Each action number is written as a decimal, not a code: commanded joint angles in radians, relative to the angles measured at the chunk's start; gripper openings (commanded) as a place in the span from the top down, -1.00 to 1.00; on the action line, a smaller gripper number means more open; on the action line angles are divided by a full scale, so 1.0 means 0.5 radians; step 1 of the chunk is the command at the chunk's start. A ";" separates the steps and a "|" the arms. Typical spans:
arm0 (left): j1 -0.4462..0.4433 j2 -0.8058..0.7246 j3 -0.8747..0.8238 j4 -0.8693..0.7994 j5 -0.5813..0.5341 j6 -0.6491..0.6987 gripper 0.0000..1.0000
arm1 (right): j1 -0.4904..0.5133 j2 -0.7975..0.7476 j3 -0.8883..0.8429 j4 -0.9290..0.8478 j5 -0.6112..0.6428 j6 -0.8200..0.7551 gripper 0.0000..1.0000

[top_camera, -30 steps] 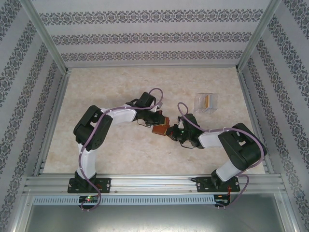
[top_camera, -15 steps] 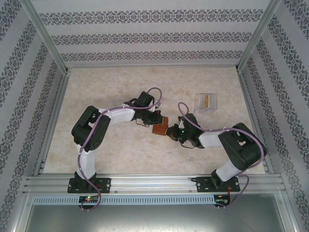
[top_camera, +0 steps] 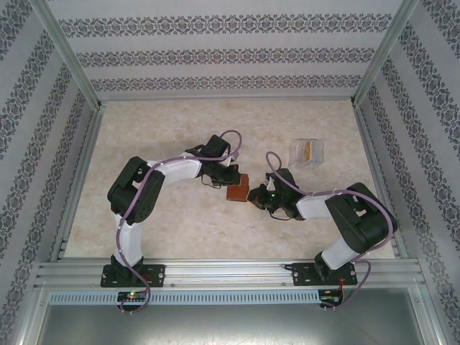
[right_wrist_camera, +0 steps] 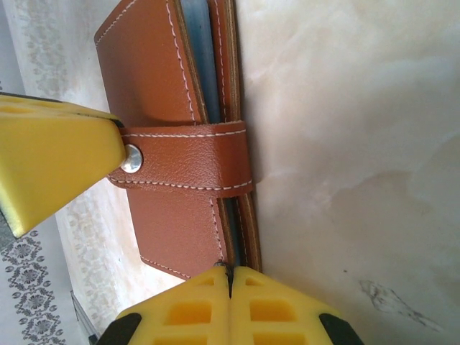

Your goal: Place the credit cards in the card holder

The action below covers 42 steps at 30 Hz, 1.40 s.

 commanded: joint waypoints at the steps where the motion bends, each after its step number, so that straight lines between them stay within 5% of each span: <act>1: 0.023 0.044 0.046 -0.072 0.027 0.036 1.00 | -0.024 -0.018 0.003 -0.063 0.014 -0.022 1.00; 31: 0.019 0.146 -0.004 0.051 0.076 -0.024 1.00 | -0.033 -0.005 0.034 -0.071 -0.004 -0.017 1.00; 35: 0.028 0.198 0.008 0.023 0.044 -0.010 1.00 | -0.046 -0.081 0.060 -0.109 0.000 -0.017 0.77; 42: 0.048 0.233 0.019 -0.010 0.006 0.011 1.00 | -0.103 -0.261 0.156 -0.326 0.055 -0.115 0.64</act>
